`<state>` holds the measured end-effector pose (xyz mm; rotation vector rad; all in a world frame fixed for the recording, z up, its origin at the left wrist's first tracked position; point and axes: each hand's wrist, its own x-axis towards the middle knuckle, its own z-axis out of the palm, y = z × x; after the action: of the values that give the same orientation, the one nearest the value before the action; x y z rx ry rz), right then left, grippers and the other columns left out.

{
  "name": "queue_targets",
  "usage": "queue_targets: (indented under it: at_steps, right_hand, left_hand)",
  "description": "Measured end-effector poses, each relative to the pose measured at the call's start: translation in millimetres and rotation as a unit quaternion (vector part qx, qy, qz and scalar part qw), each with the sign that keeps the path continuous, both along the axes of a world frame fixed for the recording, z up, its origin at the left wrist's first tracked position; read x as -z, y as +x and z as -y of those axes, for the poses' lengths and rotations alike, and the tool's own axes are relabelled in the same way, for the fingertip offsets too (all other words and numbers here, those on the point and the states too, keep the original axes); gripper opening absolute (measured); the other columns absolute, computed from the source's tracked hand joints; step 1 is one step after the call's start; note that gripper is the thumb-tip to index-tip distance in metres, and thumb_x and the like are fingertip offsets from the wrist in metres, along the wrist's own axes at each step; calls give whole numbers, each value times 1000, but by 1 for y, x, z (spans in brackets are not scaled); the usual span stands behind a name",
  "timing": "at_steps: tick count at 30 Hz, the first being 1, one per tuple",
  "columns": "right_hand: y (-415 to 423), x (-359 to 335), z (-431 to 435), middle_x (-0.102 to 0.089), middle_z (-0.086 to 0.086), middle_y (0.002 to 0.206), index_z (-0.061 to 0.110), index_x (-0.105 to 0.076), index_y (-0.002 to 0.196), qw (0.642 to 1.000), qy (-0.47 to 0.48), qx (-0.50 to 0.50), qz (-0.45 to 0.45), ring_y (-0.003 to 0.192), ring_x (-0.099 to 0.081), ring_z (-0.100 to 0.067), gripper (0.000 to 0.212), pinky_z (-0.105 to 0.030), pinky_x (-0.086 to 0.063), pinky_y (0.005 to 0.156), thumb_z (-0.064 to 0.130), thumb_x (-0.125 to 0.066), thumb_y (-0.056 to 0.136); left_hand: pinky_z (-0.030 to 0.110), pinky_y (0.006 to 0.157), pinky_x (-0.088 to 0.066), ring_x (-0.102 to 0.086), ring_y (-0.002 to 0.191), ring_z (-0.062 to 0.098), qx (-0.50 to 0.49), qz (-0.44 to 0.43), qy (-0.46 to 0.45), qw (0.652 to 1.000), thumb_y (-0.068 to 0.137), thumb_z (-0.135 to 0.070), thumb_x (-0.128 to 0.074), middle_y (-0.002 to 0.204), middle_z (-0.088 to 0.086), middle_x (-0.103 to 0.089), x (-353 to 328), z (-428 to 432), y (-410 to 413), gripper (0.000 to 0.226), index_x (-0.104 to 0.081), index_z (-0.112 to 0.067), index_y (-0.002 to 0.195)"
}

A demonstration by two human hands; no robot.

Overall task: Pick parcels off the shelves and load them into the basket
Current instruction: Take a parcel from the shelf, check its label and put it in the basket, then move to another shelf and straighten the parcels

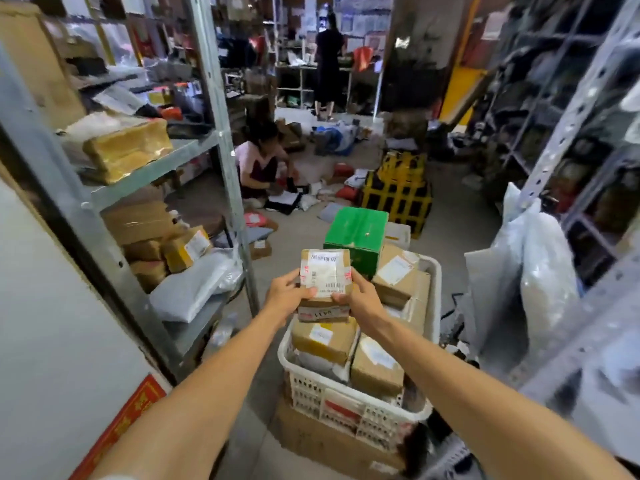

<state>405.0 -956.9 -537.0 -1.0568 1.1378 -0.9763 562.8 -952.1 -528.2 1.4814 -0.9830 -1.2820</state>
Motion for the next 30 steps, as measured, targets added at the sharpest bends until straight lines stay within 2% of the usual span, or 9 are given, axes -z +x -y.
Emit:
queue_targets:
  at_steps: [2,8,13,15,18,20,23,25,30]
  right_hand:
    - [-22,2,5,-67,-6,117,14,-51,133,999,3,41,-15,108,-64,-24,59,-32,-57,76,-15,-55,81]
    - [-84,30,28,-66,-7,119,16,-52,130,987,59,144,-35,108,-63,-27,52,-44,-55,88,-8,-57,84]
    - [-120,63,62,-64,-6,123,21,-50,133,983,85,159,-44,113,-61,-26,58,-48,-52,95,-8,-58,83]
    - [-129,79,74,-63,-6,125,22,-46,137,979,103,170,-40,113,-61,-25,63,-47,-52,95,-9,-58,83]
    - [-137,108,89,-62,-7,126,25,-38,141,975,134,171,-42,115,-60,-26,73,-49,-50,96,-11,-59,80]
    - [-139,128,93,-61,-8,128,25,-34,145,967,164,187,-48,115,-59,-26,80,-49,-50,97,-13,-60,79]
    - [-142,154,94,-55,-8,134,21,-32,147,950,201,229,-66,118,-57,-25,83,-46,-50,97,-19,-58,79]
    - [-143,174,97,-55,-6,134,22,-34,146,939,215,261,-67,120,-55,-26,85,-48,-50,97,-22,-55,77]
    - [-142,200,112,-58,-5,131,38,-41,135,928,238,284,-45,115,-59,-23,87,-47,-52,95,-24,-53,75]
  left_hand:
    - [40,86,-54,-64,95,22,39,-13,12,999,79,7,-69,121,10,-65,4,16,-22,58,-54,-10,132]
    - [42,85,-55,-65,99,26,156,-25,42,986,80,8,-68,118,14,-66,33,67,-87,60,-50,-7,136]
    - [48,90,-54,-66,103,25,181,-16,73,981,79,1,-72,119,10,-67,72,109,-123,63,-51,-12,136]
    - [41,87,-56,-64,105,25,184,-16,80,979,80,4,-69,121,11,-65,85,123,-134,60,-51,-11,136]
    - [16,65,-55,-63,102,21,186,-1,91,978,82,8,-64,122,13,-64,114,137,-146,53,-53,-4,133]
    - [13,60,-52,-62,103,22,178,6,122,976,82,8,-65,126,13,-62,136,143,-153,55,-51,-3,134]
    - [25,80,-52,-58,114,21,181,31,148,972,82,8,-66,131,10,-58,167,150,-162,63,-45,-8,139]
    - [27,89,-49,-54,122,22,187,49,157,969,82,7,-66,134,9,-56,183,152,-166,65,-44,-10,141]
    - [16,78,-49,-56,107,11,183,59,158,969,84,6,-64,127,4,-61,209,161,-169,65,-44,-17,142]
